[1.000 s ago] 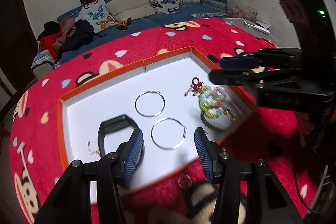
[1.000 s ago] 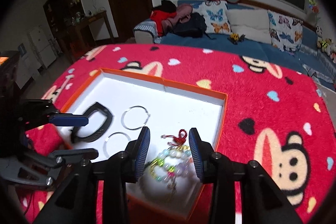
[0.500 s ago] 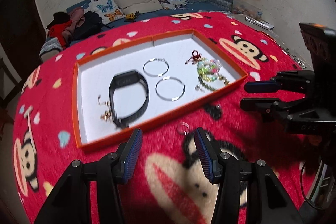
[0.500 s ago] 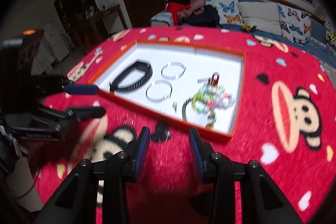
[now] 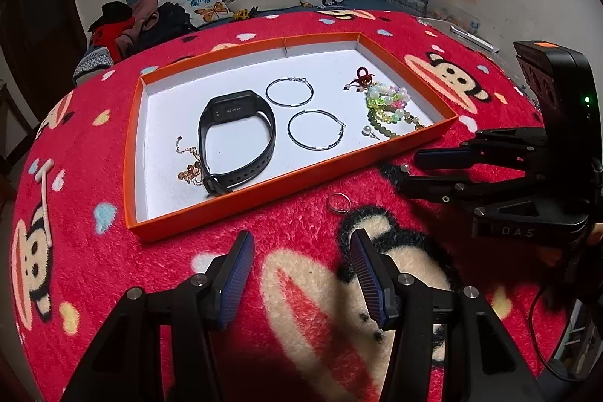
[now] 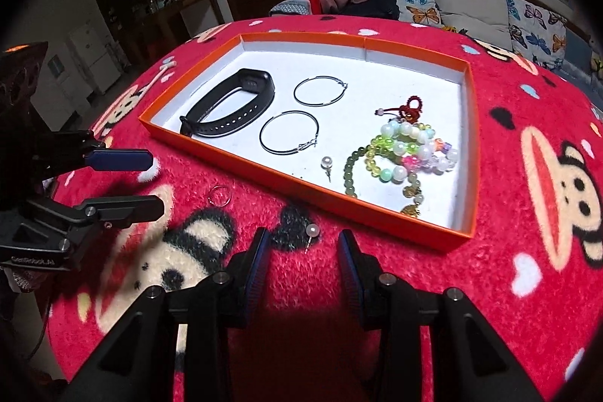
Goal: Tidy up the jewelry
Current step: 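Lower the right gripper onto the pearl stud while the left gripper approaches the small ring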
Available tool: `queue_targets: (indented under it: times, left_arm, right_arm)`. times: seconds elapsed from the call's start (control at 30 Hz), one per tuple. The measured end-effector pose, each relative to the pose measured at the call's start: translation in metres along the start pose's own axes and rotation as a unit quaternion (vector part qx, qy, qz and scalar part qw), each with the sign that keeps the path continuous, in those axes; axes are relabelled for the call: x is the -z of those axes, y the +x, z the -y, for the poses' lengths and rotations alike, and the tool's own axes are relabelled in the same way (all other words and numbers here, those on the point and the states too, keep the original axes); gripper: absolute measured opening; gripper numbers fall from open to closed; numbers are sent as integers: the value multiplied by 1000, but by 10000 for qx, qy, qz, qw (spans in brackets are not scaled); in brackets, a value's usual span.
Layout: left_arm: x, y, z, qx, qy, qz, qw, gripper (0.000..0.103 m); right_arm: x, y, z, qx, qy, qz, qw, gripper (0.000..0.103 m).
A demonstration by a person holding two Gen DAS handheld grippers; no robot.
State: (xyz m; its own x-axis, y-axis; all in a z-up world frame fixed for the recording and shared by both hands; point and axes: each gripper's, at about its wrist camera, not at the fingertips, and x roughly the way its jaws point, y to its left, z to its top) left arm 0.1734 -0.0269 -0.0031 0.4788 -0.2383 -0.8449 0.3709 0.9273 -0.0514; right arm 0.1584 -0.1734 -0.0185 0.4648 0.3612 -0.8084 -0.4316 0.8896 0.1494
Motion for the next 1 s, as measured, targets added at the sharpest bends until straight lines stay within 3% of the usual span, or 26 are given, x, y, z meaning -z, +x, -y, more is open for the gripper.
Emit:
queue_targets:
  times: [0.53, 0.83, 1.0]
  left_arm:
    - [-8, 19, 16, 167, 233, -66, 9996, 57]
    - [-18, 31, 23, 176, 525, -44, 9985, 56]
    - [-21, 35, 26, 221, 601, -30, 9979, 42]
  right_arm:
    - [-1, 7, -4, 255, -186, 53, 9995, 11]
    - [1, -2, -1, 139, -157, 64, 9998, 10]
    - [3, -6, 0, 115, -139, 113, 9998, 10]
